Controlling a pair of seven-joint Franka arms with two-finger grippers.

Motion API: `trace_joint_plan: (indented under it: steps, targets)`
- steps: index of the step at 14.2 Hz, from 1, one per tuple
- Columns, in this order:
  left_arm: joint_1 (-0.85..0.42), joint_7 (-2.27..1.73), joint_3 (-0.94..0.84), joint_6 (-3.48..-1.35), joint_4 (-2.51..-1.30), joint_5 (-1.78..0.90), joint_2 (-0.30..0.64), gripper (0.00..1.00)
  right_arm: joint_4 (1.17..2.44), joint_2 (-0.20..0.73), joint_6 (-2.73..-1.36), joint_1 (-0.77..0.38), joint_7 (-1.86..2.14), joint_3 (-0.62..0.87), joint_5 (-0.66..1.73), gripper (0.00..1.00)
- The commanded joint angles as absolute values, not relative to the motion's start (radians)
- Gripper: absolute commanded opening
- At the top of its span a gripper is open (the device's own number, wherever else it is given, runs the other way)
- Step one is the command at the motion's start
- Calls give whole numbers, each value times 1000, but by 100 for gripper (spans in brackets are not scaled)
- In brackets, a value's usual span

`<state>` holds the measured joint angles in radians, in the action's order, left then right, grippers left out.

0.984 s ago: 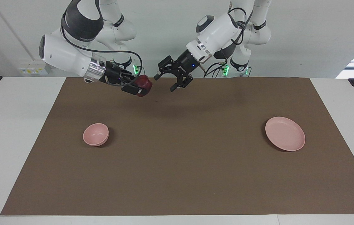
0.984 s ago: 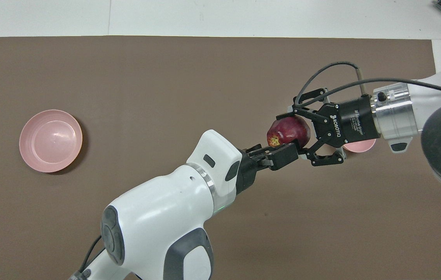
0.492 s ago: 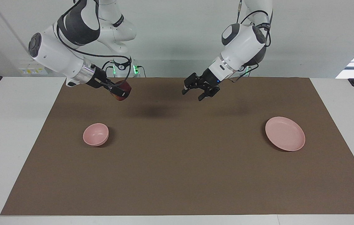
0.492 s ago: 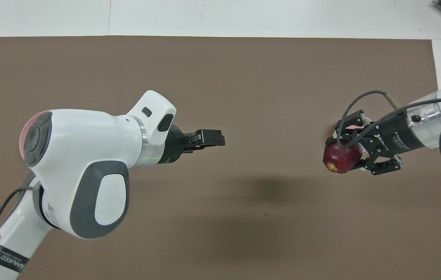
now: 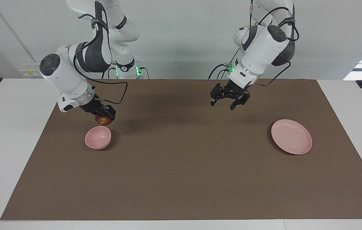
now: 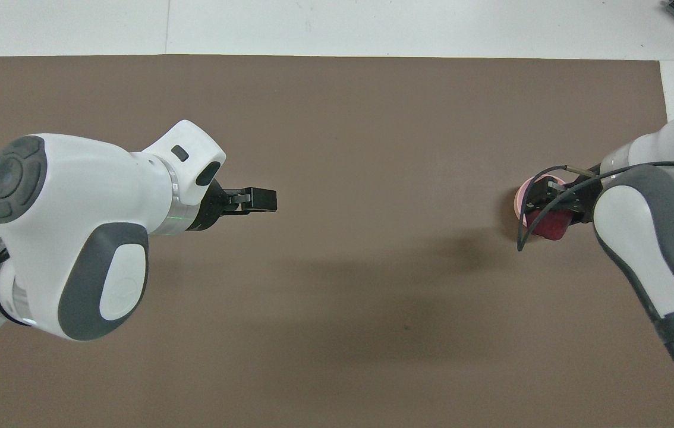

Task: Move apple from plate to bowl
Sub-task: 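Lower the apple into the bowl while the left gripper withdraws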

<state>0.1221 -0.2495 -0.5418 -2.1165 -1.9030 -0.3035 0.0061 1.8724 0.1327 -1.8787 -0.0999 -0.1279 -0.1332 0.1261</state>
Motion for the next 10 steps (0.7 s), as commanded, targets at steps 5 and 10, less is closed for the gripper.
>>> trace_joint_plan:
  steps: [5,10]
  targets:
    - [100,-132,-391,-1923,-1722,-92,29,100,1988,163,-2054,-37,74,-127,31,0]
    - [3,46,-136,-1576,-1479,-83,23,100,1990,193,-2095,-34,75,-127,31,0]
